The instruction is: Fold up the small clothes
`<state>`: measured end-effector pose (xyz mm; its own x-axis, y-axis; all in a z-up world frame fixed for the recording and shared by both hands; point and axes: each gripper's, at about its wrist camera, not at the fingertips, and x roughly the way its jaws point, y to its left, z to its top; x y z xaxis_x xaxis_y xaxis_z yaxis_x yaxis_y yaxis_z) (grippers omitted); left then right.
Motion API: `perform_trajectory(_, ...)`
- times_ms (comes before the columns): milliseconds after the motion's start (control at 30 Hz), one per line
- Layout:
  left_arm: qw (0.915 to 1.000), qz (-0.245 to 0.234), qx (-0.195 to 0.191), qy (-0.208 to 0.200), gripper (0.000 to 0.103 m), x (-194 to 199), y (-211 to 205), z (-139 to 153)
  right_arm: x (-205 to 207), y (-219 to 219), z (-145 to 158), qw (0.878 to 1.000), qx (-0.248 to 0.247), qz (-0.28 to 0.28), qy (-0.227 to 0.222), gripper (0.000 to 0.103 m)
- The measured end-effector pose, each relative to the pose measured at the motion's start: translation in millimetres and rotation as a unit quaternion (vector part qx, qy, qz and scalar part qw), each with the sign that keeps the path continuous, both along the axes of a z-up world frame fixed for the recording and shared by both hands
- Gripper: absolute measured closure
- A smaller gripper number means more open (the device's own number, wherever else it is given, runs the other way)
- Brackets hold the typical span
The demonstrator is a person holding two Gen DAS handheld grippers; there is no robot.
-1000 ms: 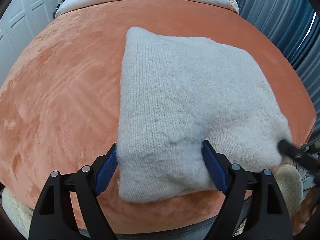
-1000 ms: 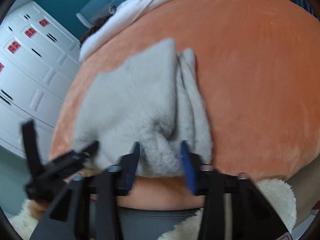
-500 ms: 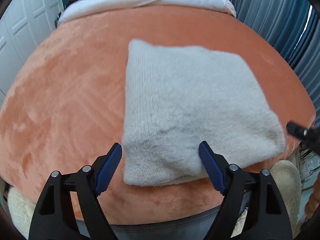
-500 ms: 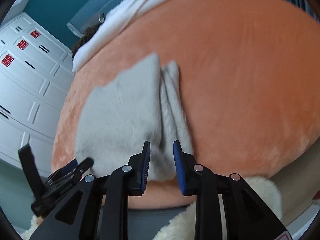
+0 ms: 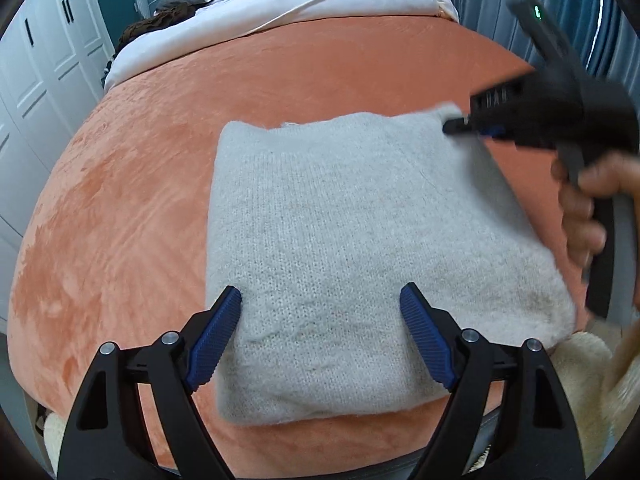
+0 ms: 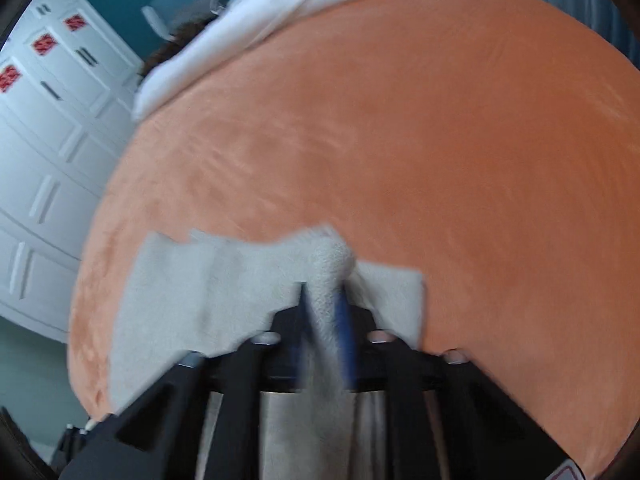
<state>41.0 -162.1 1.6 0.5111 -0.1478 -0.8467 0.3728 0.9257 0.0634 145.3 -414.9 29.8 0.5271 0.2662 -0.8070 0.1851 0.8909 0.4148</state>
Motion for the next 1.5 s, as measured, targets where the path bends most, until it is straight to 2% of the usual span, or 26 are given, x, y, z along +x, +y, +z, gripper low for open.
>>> perform_trajectory(67,1.0,-0.004,0.008,-0.003,0.022,-3,-5,-3,0,-2,24,0.998,0.014,0.011,-0.053,0.094)
perform_trajectory(133,0.9998,-0.004,0.017,-0.005,0.021,-3,-7,-8,3,-6,24,0.997,0.018,0.011,-0.074,0.094)
perform_trajectory(233,0.9996,-0.01,0.027,-0.007,0.019,-2,-11,-12,18,-16,-46,0.999,0.008,-0.006,0.043,0.094)
perform_trajectory(267,0.9994,-0.012,0.032,-0.008,0.018,-2,-13,-12,10,-19,-50,0.999,0.021,-0.01,0.031,0.091)
perform_trajectory(333,0.9995,-0.01,0.028,-0.006,0.017,-1,-11,-12,-17,-31,-29,0.998,0.052,-0.035,0.008,0.081)
perform_trajectory(400,0.9997,-0.008,0.022,-0.005,0.017,-1,-8,-11,-52,-32,-4,0.996,0.066,-0.044,-0.029,0.079)
perform_trajectory(467,0.9998,-0.006,0.017,-0.003,0.017,0,-6,-10,-99,-25,14,0.996,0.068,-0.036,-0.046,0.062)
perform_trajectory(500,0.9999,-0.005,0.015,-0.003,0.017,-1,-7,-9,-119,-21,16,0.996,0.072,-0.037,-0.045,0.058)
perform_trajectory(633,1.0,0.005,0.001,-0.001,0.017,-4,-5,-3,-184,7,4,0.996,0.083,-0.023,-0.023,0.057)
perform_trajectory(667,1.0,0.008,0.001,-0.001,0.017,-6,-5,-2,-189,18,-2,0.997,0.077,-0.016,-0.019,0.061)
perform_trajectory(700,1.0,0.01,0.002,-0.001,0.017,-7,-5,-2,-189,27,-8,0.998,0.068,-0.011,-0.013,0.072)
perform_trajectory(733,0.9999,0.009,0.006,-0.001,0.017,-10,-6,-1,-191,29,-14,0.998,0.059,-0.015,-0.001,0.092)
perform_trajectory(767,0.9999,0.008,0.009,0.0,0.018,-12,-7,0,-192,29,-16,0.997,0.067,-0.025,0.004,0.093)
perform_trajectory(833,0.9999,0.004,0.013,-0.002,0.018,-18,-6,4,-206,24,5,0.995,0.084,-0.031,-0.04,0.095)
perform_trajectory(900,0.9999,0.006,0.011,0.0,0.018,-21,-3,5,-214,20,25,0.996,0.059,-0.035,-0.063,0.095)
perform_trajectory(933,0.9999,0.009,0.011,0.005,0.018,-22,-1,4,-216,19,21,0.996,0.06,-0.034,-0.052,0.095)
perform_trajectory(1033,0.9995,0.016,0.024,0.014,0.018,-23,-3,-8,-202,23,-44,0.997,0.037,-0.01,0.073,0.095)
perform_trajectory(1067,0.9992,0.015,0.037,0.009,0.018,-24,-5,-12,-202,21,-50,0.995,0.062,-0.014,0.08,0.096)
perform_trajectory(1133,0.998,0.007,0.063,-0.007,0.017,-28,-8,-16,-202,20,-33,0.997,0.044,-0.013,0.063,0.094)
perform_trajectory(1200,0.9985,0.009,0.054,-0.002,0.017,-30,-5,-12,-208,22,-21,0.998,0.03,-0.017,0.057,0.091)
perform_trajectory(1233,0.9989,0.011,0.045,-0.001,0.017,-30,-2,-8,-211,23,-15,0.998,0.033,-0.025,0.05,0.083)
perform_trajectory(1300,0.9993,0.013,0.035,0.004,0.017,-31,0,-4,-226,23,4,0.999,0.027,-0.043,0.018,0.078)
perform_trajectory(1333,0.9994,0.015,0.03,0.007,0.017,-31,2,-2,-227,21,10,0.999,0.02,-0.046,0.008,0.071)
perform_trajectory(1367,0.9995,0.017,0.026,0.009,0.017,-31,4,-2,-228,21,14,0.999,0.015,-0.05,0.0,0.054)
perform_trajectory(1400,0.9995,0.019,0.023,0.011,0.017,-32,5,-2,-228,20,16,0.999,0.011,-0.053,-0.006,0.047)
perform_trajectory(1500,0.9994,0.019,0.025,0.015,0.017,-33,6,-4,-209,19,11,0.999,-0.006,-0.051,0.004,0.038)
